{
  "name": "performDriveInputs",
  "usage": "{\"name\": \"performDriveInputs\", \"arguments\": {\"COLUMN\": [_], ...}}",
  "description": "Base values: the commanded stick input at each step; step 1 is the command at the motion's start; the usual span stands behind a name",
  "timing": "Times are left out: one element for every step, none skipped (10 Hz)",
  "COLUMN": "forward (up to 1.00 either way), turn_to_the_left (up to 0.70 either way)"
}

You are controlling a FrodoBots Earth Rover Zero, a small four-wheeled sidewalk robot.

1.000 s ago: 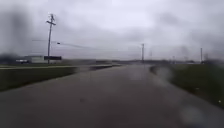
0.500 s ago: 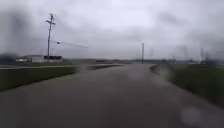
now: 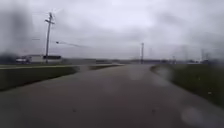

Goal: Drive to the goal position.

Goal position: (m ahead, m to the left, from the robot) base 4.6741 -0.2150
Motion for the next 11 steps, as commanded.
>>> {"name": "performDriveInputs", "arguments": {"forward": [0.50,0.50,0.50,0.50,0.50,0.50,0.50,0.50,0.50,0.50,0.50], "turn_to_the_left": [-0.01,-0.01,-0.01,-0.01,-0.01,-0.01,-0.27,-0.51,-0.51,-0.51,-0.51]}}
